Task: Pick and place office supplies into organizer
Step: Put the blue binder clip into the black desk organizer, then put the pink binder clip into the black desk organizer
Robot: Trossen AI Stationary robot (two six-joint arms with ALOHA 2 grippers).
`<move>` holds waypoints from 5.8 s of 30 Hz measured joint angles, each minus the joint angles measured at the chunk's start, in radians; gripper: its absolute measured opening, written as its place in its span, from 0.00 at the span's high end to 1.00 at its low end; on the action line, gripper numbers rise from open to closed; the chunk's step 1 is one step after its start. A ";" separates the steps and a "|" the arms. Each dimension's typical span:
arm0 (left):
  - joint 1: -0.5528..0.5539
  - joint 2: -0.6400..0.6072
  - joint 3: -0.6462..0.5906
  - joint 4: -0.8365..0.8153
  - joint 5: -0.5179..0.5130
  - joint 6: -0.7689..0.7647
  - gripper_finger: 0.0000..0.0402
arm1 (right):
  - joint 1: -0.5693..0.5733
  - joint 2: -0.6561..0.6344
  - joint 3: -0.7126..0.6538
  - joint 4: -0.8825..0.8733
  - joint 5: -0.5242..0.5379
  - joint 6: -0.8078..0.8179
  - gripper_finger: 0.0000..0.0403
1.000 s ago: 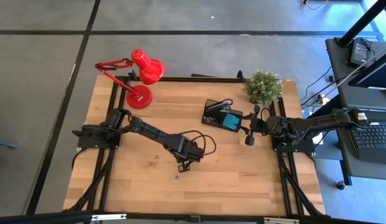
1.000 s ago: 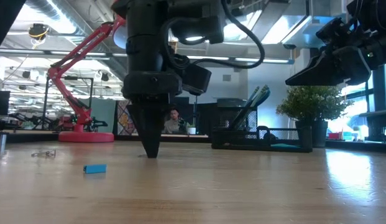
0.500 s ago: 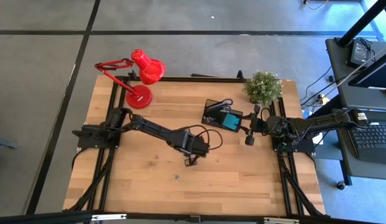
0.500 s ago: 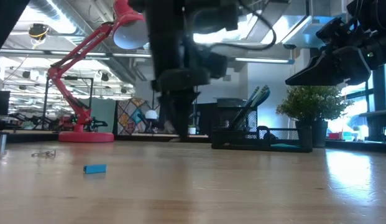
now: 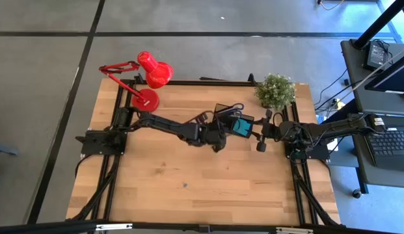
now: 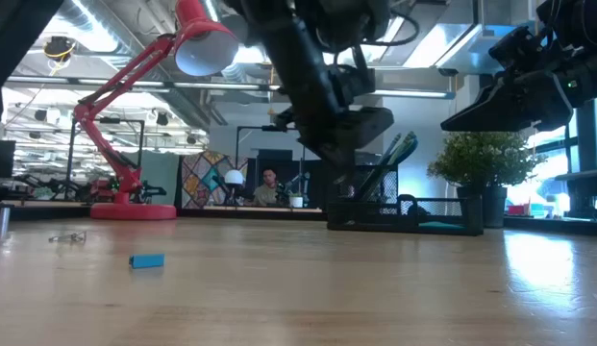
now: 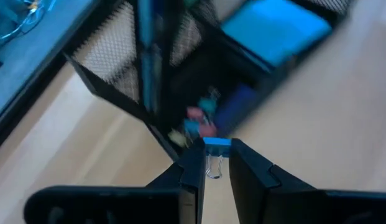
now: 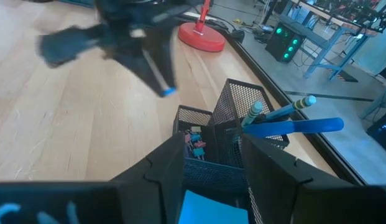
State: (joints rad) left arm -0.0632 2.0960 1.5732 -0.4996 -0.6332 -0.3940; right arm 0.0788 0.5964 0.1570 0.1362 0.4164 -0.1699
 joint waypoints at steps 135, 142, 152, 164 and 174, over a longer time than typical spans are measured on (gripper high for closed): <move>-0.233 -0.171 -0.383 -0.592 0.700 -0.606 0.68 | 0.000 0.002 0.000 0.214 0.003 -0.046 0.60; -0.229 -0.171 -0.385 -0.564 0.696 -0.481 0.68 | 0.000 0.002 0.000 0.214 0.002 -0.046 0.60; -0.229 -0.171 -0.384 -0.555 0.643 -0.214 0.68 | 0.000 0.002 0.000 0.214 0.002 -0.045 0.60; -0.233 -0.171 -0.384 -0.548 0.631 -0.092 0.72 | 0.000 0.002 0.000 0.186 0.002 -0.018 0.60; -0.232 -0.170 -0.384 -0.540 0.642 -0.090 0.72 | 0.000 0.002 0.000 0.115 0.002 -0.015 0.60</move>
State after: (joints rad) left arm -0.2951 1.9259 1.1892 -1.0397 0.0085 -0.4843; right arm 0.0788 0.5987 0.1570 0.2511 0.4179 -0.1848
